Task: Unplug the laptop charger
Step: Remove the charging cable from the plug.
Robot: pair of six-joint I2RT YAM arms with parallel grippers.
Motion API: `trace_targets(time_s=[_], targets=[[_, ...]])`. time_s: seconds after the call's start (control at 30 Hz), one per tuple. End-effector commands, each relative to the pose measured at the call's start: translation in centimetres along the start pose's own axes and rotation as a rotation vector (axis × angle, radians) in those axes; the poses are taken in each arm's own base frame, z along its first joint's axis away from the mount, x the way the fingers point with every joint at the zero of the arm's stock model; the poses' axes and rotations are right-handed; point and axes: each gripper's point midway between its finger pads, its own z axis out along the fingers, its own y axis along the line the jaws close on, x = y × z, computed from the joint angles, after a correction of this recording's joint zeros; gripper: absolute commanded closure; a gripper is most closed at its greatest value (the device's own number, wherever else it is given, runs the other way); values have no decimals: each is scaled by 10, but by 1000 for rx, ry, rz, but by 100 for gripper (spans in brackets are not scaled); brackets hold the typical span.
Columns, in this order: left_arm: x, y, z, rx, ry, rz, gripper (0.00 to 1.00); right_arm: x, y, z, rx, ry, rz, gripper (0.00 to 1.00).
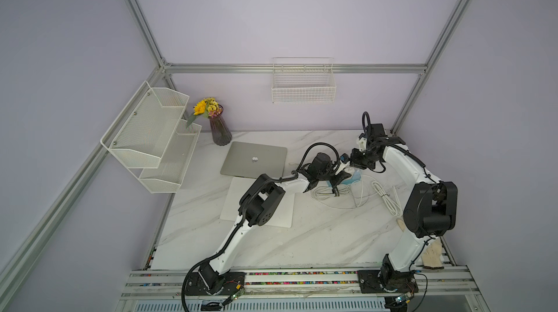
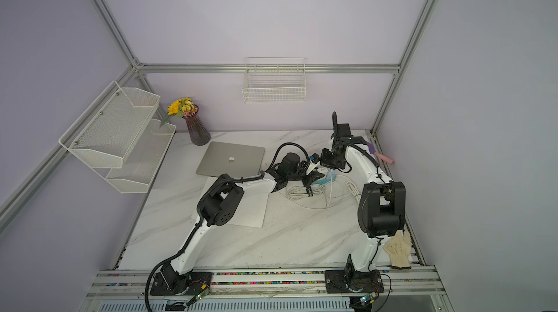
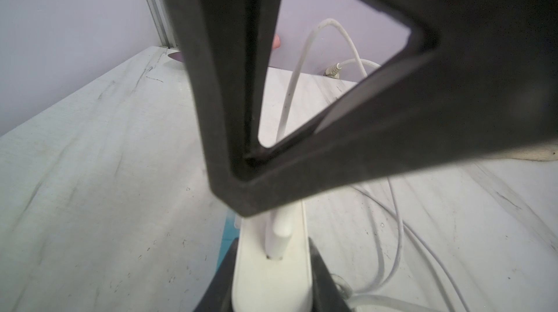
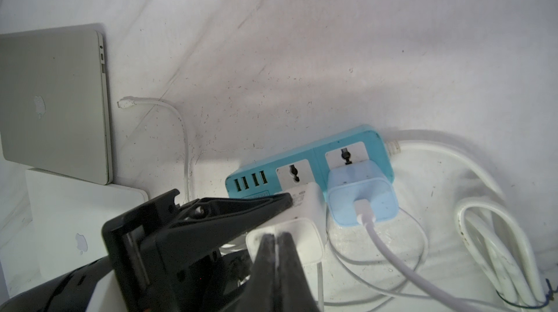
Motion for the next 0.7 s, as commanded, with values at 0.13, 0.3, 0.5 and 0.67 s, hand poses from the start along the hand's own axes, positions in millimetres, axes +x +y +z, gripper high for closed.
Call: trace_targets(time_s=[0.13, 0.3, 0.5, 0.67], targets=[[184, -74, 9, 130, 507, 44, 100, -33, 32, -7, -55, -111, -1, 100], [190, -73, 10, 126, 512, 44, 100, -31, 33, -5, -57, -105, -4, 100], [206, -77, 11, 152, 532, 65, 100, -42, 45, -24, -61, -136, -16, 100], [213, -78, 10, 155, 534, 63, 100, -47, 51, -37, -60, -149, -18, 100]])
